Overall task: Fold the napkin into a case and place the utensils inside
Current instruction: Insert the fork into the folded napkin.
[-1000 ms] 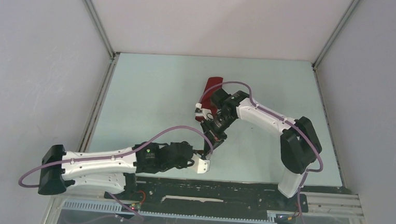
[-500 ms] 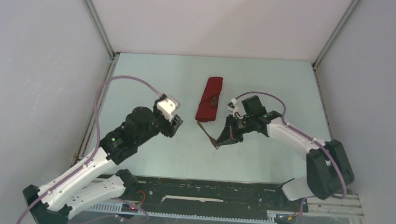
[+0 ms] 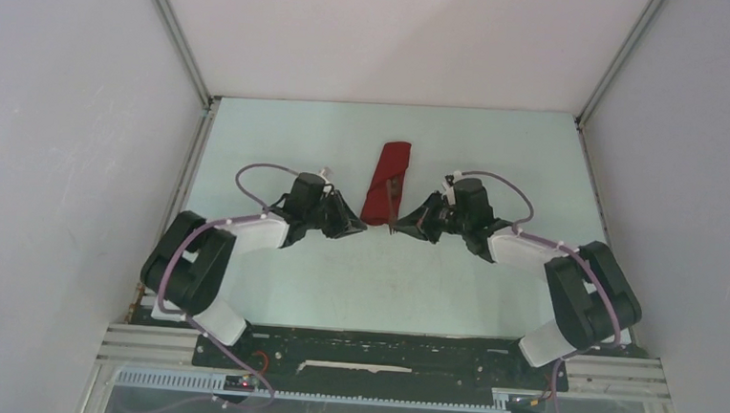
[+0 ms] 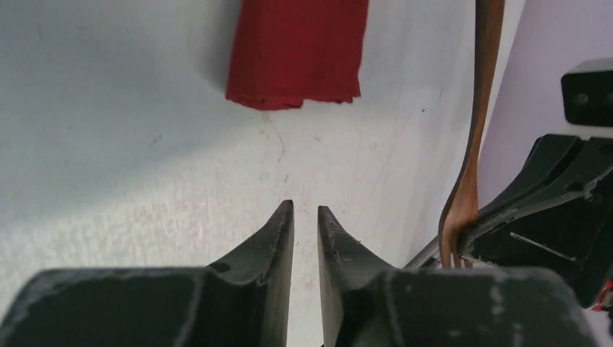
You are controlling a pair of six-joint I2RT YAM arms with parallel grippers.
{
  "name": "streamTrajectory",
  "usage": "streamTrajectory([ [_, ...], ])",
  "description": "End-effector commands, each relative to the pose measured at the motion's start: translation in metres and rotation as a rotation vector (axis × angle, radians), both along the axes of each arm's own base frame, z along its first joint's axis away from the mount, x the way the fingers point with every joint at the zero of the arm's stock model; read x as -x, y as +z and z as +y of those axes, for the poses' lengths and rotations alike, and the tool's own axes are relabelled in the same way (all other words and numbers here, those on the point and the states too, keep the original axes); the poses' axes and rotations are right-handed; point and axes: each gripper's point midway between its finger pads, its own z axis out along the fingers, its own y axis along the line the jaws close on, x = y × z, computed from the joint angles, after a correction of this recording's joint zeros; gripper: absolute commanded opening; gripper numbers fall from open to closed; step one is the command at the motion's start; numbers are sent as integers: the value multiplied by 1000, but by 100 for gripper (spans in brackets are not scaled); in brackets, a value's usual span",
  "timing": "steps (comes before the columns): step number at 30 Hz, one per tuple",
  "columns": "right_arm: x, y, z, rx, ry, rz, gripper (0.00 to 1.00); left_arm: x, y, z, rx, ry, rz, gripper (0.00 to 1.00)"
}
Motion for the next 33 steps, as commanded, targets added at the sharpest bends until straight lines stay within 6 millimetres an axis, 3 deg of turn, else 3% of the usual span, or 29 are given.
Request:
streamTrajectory([
  [1,-32,1,8,-46,-112,-40,0,-39,33,-20,126,26,-47,22],
  [5,-37,-15,15,-46,-104,-9,0,-46,11,-17,82,38,14,17],
  [10,-45,-27,22,-32,-107,-1,0,-56,-1,-20,60,33,48,7],
  [16,-53,-38,28,-42,-110,21,0,-67,-23,-16,13,62,111,6],
  [24,-65,-44,31,-36,-131,30,0,-69,-48,-10,-62,55,174,2],
  [33,-79,-53,34,-21,-163,33,0,-64,-55,-11,-64,46,196,1],
])
